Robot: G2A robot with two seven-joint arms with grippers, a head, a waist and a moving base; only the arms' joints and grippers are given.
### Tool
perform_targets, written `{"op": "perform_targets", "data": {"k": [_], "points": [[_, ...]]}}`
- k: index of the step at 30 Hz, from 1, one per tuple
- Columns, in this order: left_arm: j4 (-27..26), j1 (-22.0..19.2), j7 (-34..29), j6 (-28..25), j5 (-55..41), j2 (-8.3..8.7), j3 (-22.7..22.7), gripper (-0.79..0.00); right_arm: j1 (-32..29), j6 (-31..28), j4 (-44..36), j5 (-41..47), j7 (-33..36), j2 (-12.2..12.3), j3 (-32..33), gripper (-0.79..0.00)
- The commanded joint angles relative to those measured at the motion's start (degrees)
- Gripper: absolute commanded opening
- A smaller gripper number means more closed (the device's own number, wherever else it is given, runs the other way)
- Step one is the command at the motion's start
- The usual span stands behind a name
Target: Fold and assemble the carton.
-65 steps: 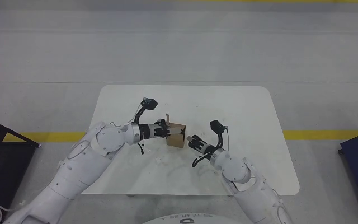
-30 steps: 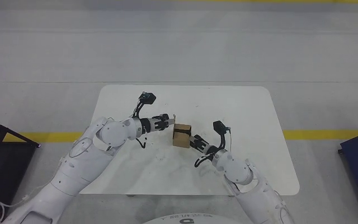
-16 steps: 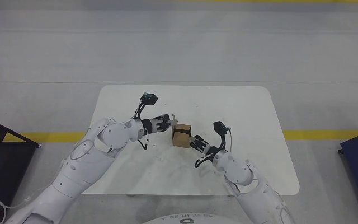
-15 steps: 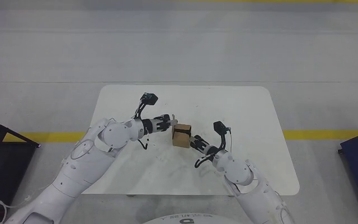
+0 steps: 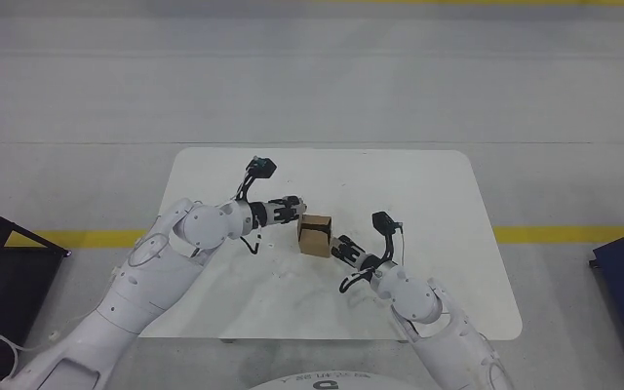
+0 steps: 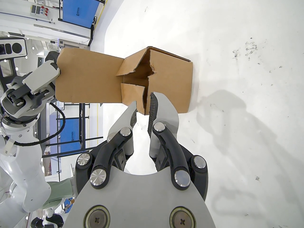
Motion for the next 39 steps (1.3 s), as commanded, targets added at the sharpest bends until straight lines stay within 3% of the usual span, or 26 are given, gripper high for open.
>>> {"op": "perform_targets", "data": {"k": [1,8,13,20,24,32,35,37,38,39], "points": [[0.2,0.1,-0.2,-0.3,0.0,-0.03,-0.1,-0.785,0.1,0.1,0.0,0.0,0.0,0.0,-0.1,-0.637],[0.4,1.2,-0.9,-2.6,-0.6,0.14,-1.3,-0.785,0.0,-0.8,-0.1,0.9,-0.1,0.1,0.0,-0.656],[1.4,2.6,-1.5,-3.7,-2.0,0.64,-3.7,-0.785,-1.2,-5.8,0.2,5.8,0.9,0.3,2.1,-0.785],[-0.3,4.1,-1.7,-4.6,-1.4,1.08,-5.5,-0.785,-1.1,-6.4,0.7,8.1,2.5,0.6,3.4,-0.785],[-2.2,5.6,-1.4,-4.2,-0.5,1.37,-6.4,-0.785,-0.8,-4.6,0.7,8.2,1.9,0.6,3.2,-0.690],[-4.5,7.5,-1.1,-2.8,1.9,1.68,-7.2,-0.776,2.2,1.2,1.6,7.5,3.7,0.5,1.7,-0.705],[-5.5,7.9,-1.7,-2.3,3.3,1.77,-7.2,-0.671,3.7,3.0,2.1,6.8,4.0,0.4,0.4,-0.714],[-6.0,8.0,-2.0,-1.8,3.8,1.79,-7.2,-0.548,4.4,3.8,2.4,6.5,4.3,0.3,-0.3,-0.723],[-6.1,8.1,-2.1,-1.6,3.9,1.79,-7.2,-0.416,4.8,4.1,2.6,6.4,4.3,0.3,-0.6,-0.723],[-6.2,8.1,-2.2,-1.7,4.1,1.79,-7.2,-0.123,5.1,4.5,2.7,6.3,4.4,0.2,-0.8,-0.723]]}}
